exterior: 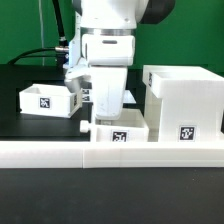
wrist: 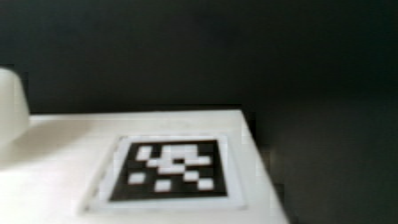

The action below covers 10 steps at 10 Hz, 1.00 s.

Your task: Assemble drawer

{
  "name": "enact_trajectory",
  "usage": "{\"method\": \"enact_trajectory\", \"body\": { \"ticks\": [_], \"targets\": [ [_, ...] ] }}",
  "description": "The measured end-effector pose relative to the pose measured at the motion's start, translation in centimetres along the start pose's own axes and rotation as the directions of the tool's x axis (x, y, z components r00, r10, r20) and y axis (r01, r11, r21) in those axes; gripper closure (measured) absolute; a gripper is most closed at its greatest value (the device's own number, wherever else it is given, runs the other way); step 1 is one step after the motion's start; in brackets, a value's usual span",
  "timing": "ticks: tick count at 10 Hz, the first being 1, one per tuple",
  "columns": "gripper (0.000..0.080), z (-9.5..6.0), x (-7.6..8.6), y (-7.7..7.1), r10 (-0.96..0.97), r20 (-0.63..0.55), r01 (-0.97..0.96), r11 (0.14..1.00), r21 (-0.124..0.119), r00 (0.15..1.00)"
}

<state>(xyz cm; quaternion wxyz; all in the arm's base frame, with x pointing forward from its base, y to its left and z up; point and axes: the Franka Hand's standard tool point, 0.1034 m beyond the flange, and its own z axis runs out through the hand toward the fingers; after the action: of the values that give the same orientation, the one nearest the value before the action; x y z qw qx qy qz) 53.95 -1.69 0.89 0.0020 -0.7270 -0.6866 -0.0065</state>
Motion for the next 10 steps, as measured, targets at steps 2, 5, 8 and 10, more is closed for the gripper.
{"method": "enact_trajectory", "body": {
  "ticks": [2,5,8,10],
  "targets": [
    [0.0758,0.1,-0.7,-0.1,-0.014,-0.002,0.014,1.000,0.002,1.000],
    [0.0758,-0.1,-2.7,0.0,-0.021,-0.088,0.021,1.000,-0.002,0.996],
    [0.0758,-0.3,-1.1,0.4,-0.086,-0.079,0.086,0.996,-0.012,0.993],
    [0.0758,-0.1,-1.4,0.2,-0.081,-0.079,0.080,0.997,-0.008,0.994]
  ]
}}
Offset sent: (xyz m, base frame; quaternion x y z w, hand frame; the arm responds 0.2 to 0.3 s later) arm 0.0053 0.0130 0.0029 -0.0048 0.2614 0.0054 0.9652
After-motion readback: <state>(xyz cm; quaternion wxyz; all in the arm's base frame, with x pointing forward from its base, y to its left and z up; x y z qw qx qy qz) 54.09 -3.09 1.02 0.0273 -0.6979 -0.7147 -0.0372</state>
